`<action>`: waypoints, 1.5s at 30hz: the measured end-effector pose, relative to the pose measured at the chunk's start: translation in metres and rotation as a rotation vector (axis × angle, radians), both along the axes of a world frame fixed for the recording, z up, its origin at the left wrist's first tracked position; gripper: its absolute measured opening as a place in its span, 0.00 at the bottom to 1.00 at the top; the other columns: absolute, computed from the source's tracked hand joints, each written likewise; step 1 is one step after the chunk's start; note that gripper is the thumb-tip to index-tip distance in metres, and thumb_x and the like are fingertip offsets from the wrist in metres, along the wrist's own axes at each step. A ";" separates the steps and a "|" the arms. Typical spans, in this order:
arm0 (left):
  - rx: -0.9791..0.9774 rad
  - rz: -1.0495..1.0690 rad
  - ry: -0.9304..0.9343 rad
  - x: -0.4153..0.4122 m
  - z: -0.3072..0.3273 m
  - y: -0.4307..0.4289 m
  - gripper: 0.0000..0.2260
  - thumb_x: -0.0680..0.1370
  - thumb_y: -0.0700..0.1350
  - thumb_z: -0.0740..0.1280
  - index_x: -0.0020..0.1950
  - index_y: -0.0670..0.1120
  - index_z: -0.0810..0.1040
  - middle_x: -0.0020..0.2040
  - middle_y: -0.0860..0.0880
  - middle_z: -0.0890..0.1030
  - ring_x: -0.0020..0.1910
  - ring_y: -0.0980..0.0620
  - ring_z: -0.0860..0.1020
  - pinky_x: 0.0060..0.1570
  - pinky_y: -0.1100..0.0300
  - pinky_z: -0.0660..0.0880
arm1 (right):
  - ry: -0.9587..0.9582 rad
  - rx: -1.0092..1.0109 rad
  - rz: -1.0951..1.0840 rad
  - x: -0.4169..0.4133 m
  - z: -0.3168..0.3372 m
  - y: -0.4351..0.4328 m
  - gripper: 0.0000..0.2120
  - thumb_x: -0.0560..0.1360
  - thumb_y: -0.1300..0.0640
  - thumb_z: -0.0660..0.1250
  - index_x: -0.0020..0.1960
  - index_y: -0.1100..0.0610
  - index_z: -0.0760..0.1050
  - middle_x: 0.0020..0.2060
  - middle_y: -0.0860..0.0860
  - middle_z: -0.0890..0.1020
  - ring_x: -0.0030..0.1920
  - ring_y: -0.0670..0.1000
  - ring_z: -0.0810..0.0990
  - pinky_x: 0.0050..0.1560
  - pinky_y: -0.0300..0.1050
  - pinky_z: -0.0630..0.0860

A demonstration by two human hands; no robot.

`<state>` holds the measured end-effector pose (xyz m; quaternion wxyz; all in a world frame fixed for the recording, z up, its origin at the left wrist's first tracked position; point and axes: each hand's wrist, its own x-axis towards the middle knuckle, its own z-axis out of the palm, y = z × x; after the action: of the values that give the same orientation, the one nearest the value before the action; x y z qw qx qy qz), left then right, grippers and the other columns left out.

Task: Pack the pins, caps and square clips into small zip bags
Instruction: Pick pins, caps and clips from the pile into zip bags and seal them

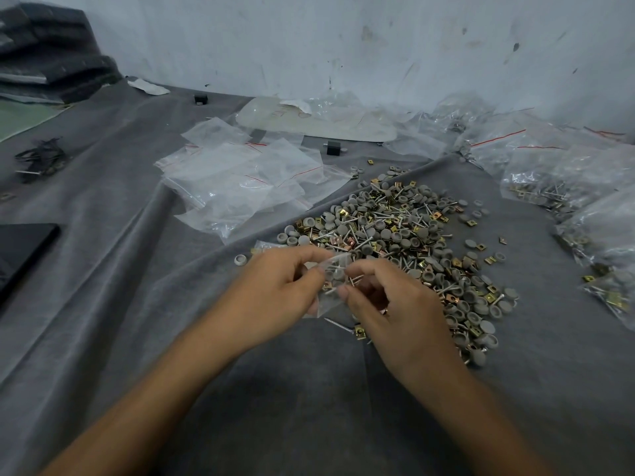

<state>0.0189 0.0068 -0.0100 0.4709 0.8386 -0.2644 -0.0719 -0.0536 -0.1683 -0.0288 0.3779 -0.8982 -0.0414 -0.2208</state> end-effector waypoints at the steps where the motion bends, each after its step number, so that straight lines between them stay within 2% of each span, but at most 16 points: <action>1: -0.003 -0.003 0.000 0.001 0.000 0.000 0.12 0.78 0.53 0.60 0.54 0.66 0.80 0.29 0.53 0.83 0.27 0.62 0.77 0.31 0.66 0.70 | 0.006 0.025 0.001 0.000 0.001 0.000 0.07 0.77 0.51 0.72 0.54 0.48 0.78 0.40 0.39 0.80 0.43 0.42 0.80 0.41 0.31 0.73; 5: -0.002 -0.006 -0.009 0.002 -0.001 0.001 0.11 0.79 0.52 0.60 0.52 0.68 0.79 0.30 0.54 0.83 0.27 0.62 0.76 0.31 0.65 0.71 | -0.014 0.182 -0.005 0.000 0.003 0.001 0.04 0.76 0.52 0.72 0.48 0.49 0.78 0.37 0.43 0.81 0.40 0.44 0.82 0.38 0.31 0.74; 9: 0.006 -0.010 -0.009 0.002 -0.001 0.002 0.12 0.79 0.53 0.60 0.52 0.71 0.78 0.31 0.54 0.83 0.27 0.61 0.77 0.30 0.67 0.70 | 0.029 0.315 0.031 0.000 0.003 0.001 0.04 0.76 0.52 0.72 0.44 0.48 0.78 0.37 0.45 0.82 0.37 0.47 0.82 0.37 0.39 0.78; 12: 0.009 -0.008 -0.009 0.001 -0.001 0.002 0.12 0.78 0.53 0.60 0.51 0.72 0.77 0.31 0.54 0.83 0.28 0.61 0.77 0.31 0.66 0.70 | 0.064 0.402 0.094 0.001 0.003 0.000 0.03 0.77 0.54 0.72 0.47 0.48 0.79 0.40 0.45 0.83 0.41 0.47 0.82 0.41 0.39 0.78; 15: -0.001 -0.002 0.002 0.001 0.000 0.001 0.11 0.78 0.53 0.60 0.52 0.69 0.78 0.30 0.53 0.83 0.29 0.61 0.79 0.33 0.63 0.72 | 0.059 0.449 0.225 0.000 0.005 0.002 0.07 0.80 0.59 0.69 0.53 0.47 0.79 0.47 0.43 0.85 0.50 0.46 0.84 0.47 0.36 0.78; 18: -0.024 0.016 0.012 0.002 0.000 0.002 0.12 0.77 0.52 0.60 0.53 0.65 0.80 0.31 0.52 0.83 0.29 0.58 0.79 0.33 0.57 0.74 | 0.041 0.431 0.202 0.000 0.006 0.001 0.06 0.79 0.56 0.68 0.52 0.46 0.79 0.46 0.44 0.85 0.49 0.46 0.84 0.46 0.36 0.78; 21: -0.057 0.052 0.027 0.005 0.001 0.005 0.12 0.77 0.53 0.60 0.55 0.61 0.82 0.31 0.51 0.84 0.30 0.54 0.80 0.35 0.56 0.75 | 0.051 0.260 0.091 0.000 0.003 -0.006 0.03 0.78 0.54 0.70 0.49 0.46 0.79 0.41 0.43 0.83 0.43 0.47 0.82 0.42 0.41 0.77; 23: -0.063 0.073 0.035 0.007 0.001 0.006 0.13 0.77 0.54 0.61 0.57 0.59 0.82 0.31 0.52 0.84 0.30 0.56 0.79 0.36 0.58 0.75 | 0.036 -0.042 0.035 -0.001 0.000 -0.008 0.02 0.77 0.51 0.70 0.46 0.46 0.78 0.38 0.40 0.80 0.44 0.43 0.77 0.45 0.40 0.72; 26: -0.072 0.090 0.036 0.009 0.001 0.008 0.13 0.77 0.55 0.61 0.56 0.61 0.81 0.31 0.52 0.84 0.30 0.56 0.79 0.36 0.58 0.74 | 0.096 -0.388 0.052 -0.003 -0.003 -0.007 0.08 0.76 0.42 0.65 0.45 0.45 0.78 0.40 0.38 0.75 0.47 0.45 0.71 0.53 0.45 0.66; 29: -0.078 0.084 0.024 0.009 0.002 0.010 0.12 0.77 0.56 0.61 0.56 0.66 0.80 0.32 0.51 0.84 0.31 0.50 0.80 0.36 0.52 0.77 | 0.230 -0.520 0.093 -0.004 -0.005 -0.006 0.11 0.77 0.39 0.59 0.48 0.43 0.75 0.44 0.39 0.72 0.51 0.47 0.68 0.54 0.47 0.62; 32: -0.069 0.084 0.011 0.009 0.003 0.010 0.12 0.76 0.60 0.60 0.57 0.69 0.79 0.33 0.51 0.84 0.33 0.45 0.82 0.37 0.46 0.80 | 0.248 -0.587 0.069 -0.003 -0.006 -0.003 0.10 0.80 0.42 0.56 0.50 0.45 0.73 0.48 0.42 0.73 0.53 0.50 0.68 0.57 0.49 0.63; 35: -0.072 0.090 0.020 0.010 0.003 0.009 0.13 0.76 0.60 0.60 0.57 0.69 0.78 0.33 0.51 0.84 0.34 0.42 0.82 0.39 0.42 0.80 | 0.168 -0.420 -0.010 -0.002 -0.003 0.002 0.09 0.80 0.45 0.55 0.50 0.48 0.72 0.47 0.44 0.74 0.49 0.48 0.70 0.55 0.48 0.68; 37: -0.070 0.091 0.029 0.010 0.003 0.009 0.12 0.76 0.59 0.60 0.57 0.68 0.79 0.33 0.51 0.84 0.34 0.43 0.82 0.38 0.43 0.79 | 0.101 -0.224 -0.068 -0.001 -0.001 0.000 0.08 0.81 0.46 0.55 0.49 0.48 0.70 0.42 0.43 0.75 0.45 0.47 0.71 0.47 0.47 0.70; 41: -0.045 0.096 0.010 0.008 0.001 0.009 0.12 0.79 0.55 0.61 0.59 0.62 0.80 0.31 0.53 0.84 0.29 0.58 0.78 0.33 0.60 0.73 | 0.100 0.078 -0.082 0.001 0.003 -0.004 0.07 0.82 0.47 0.59 0.48 0.47 0.72 0.34 0.43 0.77 0.35 0.43 0.74 0.35 0.36 0.69; 43: -0.027 0.096 -0.004 0.007 0.000 0.008 0.12 0.82 0.51 0.63 0.64 0.57 0.80 0.31 0.54 0.83 0.28 0.62 0.77 0.32 0.69 0.70 | 0.183 0.424 -0.044 0.003 0.006 -0.002 0.08 0.82 0.50 0.63 0.45 0.48 0.76 0.33 0.42 0.78 0.33 0.41 0.74 0.34 0.36 0.71; 45: -0.019 0.095 -0.011 0.006 0.000 0.007 0.12 0.84 0.47 0.63 0.66 0.55 0.79 0.31 0.54 0.83 0.27 0.63 0.75 0.31 0.70 0.69 | 0.243 0.680 0.014 0.003 0.009 -0.003 0.08 0.81 0.52 0.65 0.45 0.48 0.81 0.35 0.45 0.81 0.35 0.42 0.76 0.35 0.36 0.75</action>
<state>0.0251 0.0140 -0.0102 0.4804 0.8461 -0.2273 -0.0424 -0.0502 -0.1708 -0.0194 0.6588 -0.7405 0.0737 -0.1108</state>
